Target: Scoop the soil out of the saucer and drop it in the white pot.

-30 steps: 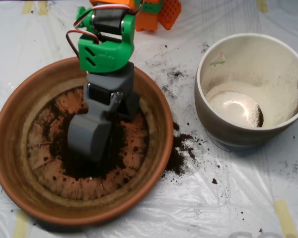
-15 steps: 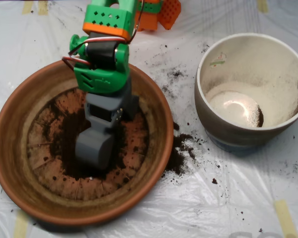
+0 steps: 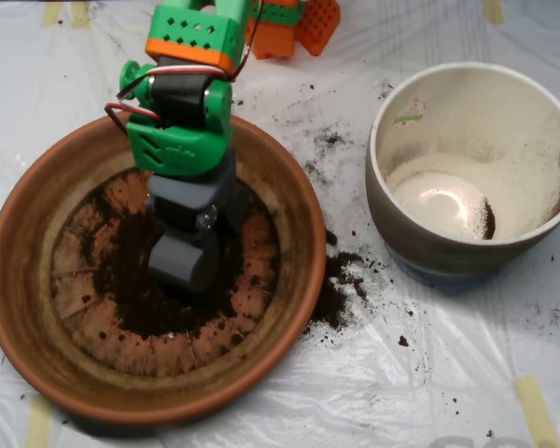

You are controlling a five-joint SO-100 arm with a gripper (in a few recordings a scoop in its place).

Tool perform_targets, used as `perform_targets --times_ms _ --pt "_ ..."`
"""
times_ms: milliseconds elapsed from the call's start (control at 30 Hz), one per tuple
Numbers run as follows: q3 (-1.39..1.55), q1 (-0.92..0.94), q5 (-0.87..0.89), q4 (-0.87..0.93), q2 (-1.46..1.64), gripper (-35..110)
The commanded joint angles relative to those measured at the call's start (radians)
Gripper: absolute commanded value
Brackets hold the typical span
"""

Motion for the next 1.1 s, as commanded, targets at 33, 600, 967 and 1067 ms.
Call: perform_targets --times_ms 33,600,967,1067 --pt "-0.072 0.017 0.009 0.0 0.038 0" --pt "-0.095 -0.115 -0.075 0.109 0.33 -1" --pt "-0.147 -0.229 -0.143 0.212 0.594 -1" --pt "-0.184 -0.278 -0.153 0.239 0.612 -1"
